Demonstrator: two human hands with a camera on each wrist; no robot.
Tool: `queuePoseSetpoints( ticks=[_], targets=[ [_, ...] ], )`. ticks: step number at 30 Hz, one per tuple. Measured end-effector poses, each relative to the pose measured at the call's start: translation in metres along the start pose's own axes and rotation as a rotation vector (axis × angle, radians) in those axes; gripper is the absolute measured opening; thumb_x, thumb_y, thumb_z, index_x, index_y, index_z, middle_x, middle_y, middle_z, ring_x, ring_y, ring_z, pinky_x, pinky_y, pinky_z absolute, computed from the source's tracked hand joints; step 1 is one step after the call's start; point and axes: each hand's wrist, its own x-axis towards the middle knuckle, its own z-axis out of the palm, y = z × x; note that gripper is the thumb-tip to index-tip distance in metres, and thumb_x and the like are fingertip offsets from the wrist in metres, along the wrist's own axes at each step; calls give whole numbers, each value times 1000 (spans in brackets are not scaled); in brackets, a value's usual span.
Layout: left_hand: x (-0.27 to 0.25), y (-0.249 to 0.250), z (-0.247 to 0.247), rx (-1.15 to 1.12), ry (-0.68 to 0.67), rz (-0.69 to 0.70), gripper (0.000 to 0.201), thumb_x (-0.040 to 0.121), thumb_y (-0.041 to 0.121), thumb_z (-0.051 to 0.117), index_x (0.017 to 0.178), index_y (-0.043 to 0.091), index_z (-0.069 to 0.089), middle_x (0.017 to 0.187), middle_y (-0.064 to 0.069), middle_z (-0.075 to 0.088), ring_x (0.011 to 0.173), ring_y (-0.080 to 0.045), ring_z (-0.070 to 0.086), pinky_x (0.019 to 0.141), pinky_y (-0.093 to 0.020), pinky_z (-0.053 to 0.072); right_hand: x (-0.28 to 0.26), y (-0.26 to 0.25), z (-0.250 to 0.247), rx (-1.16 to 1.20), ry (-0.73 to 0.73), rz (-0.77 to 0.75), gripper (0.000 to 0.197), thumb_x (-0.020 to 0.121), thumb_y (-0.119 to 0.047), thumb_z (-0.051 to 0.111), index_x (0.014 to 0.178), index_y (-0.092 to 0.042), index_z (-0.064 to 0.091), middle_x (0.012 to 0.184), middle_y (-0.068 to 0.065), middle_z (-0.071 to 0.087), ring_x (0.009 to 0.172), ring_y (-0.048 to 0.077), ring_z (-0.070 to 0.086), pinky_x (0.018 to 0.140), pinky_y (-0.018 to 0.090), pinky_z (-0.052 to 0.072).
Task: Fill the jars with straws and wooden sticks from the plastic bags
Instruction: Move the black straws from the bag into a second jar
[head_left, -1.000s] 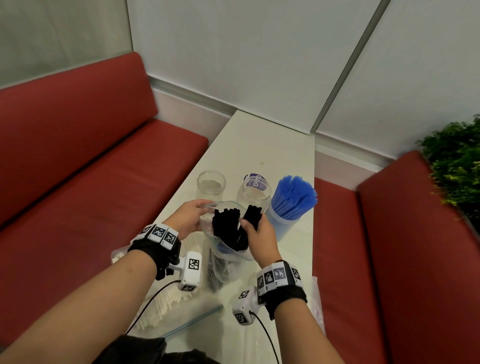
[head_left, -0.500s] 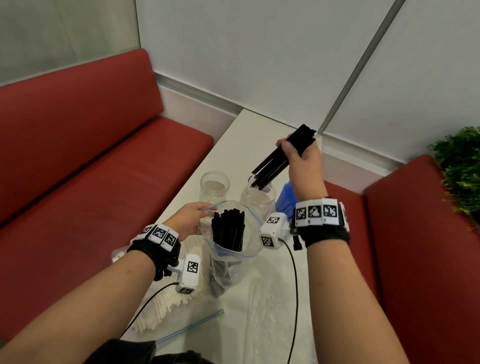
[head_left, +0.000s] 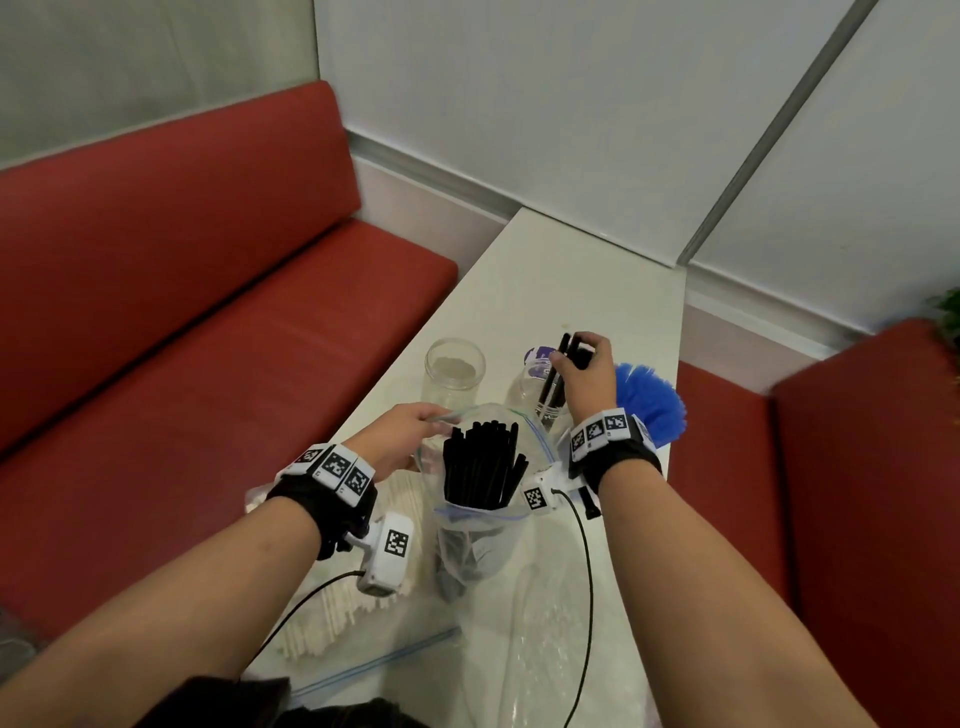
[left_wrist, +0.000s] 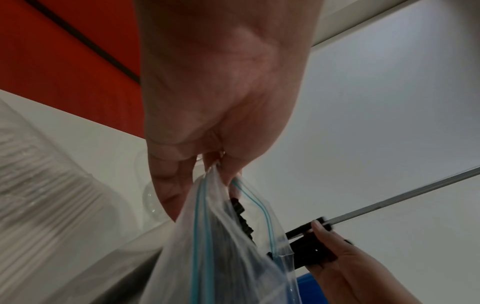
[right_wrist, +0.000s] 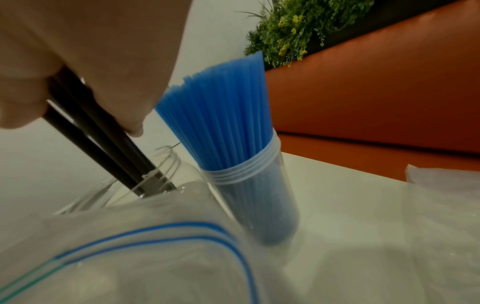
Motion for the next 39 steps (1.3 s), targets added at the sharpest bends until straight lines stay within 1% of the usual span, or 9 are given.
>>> queuePoseSetpoints(
  ticks=[5,9,11,14,19,24,28,33,39],
  targets=[
    [3,1,4,16,-9,-2,24,96,10,57,116,19,68,117,-1,68,77,-23,61,75,-38,58,-14,-13,-7,122,11,-35,45,97,-15,64,141,-14,51,136,3,58,123,13,58,100,23,48],
    [5,2,9,15,10,-8,23,95,10,58,112,20,68,117,-2,68,79,-23,60,65,-32,56,-47,-17,-15,116,97,-61,23,96,-4,52,111,-16,64,104,8,71,92,19,70,85,31,58],
    [7,2,11,9,49,-26,23,94,9,56,110,20,68,116,-4,67,82,-23,59,66,-32,52,-67,-9,-18,48,-48,60,21,96,1,46,95,-13,61,83,12,67,69,22,68,71,36,62],
    [9,0,14,12,119,-49,22,96,17,53,114,20,65,125,-1,61,104,-26,56,78,-38,49,-92,9,-16,-208,-350,329,15,101,-3,47,91,-5,57,77,15,63,65,26,64,79,49,62],
    [6,-7,23,-121,72,-116,33,96,30,52,127,20,56,139,0,52,125,-35,46,99,-56,40,-115,34,-5,-601,-427,346,18,94,-8,58,104,4,66,91,18,65,79,28,65,81,42,61],
    [-2,-15,30,-335,-29,-149,17,97,28,43,95,20,57,101,-4,63,68,-25,57,59,-30,43,-137,47,16,-544,-438,144,54,84,-11,74,134,-3,57,128,16,62,118,30,60,99,32,48],
    [-5,-14,34,-243,57,-91,23,102,39,40,111,24,55,101,-4,64,74,-18,61,49,-26,49,-154,62,21,-394,-411,33,54,81,-5,74,132,-10,58,122,4,61,110,17,58,92,25,45],
    [-7,-10,33,-168,78,-43,25,98,39,40,105,29,62,105,-4,69,86,-19,64,69,-31,50,-154,67,17,-332,-377,89,36,89,-2,67,123,-8,64,103,1,69,91,13,63,68,4,44],
    [-7,0,36,-114,68,-21,32,102,36,35,119,25,60,114,4,69,102,-26,59,89,-43,45,-143,44,10,-249,-257,20,30,92,-5,66,122,-7,62,108,1,67,100,14,61,85,21,44]
  ],
)
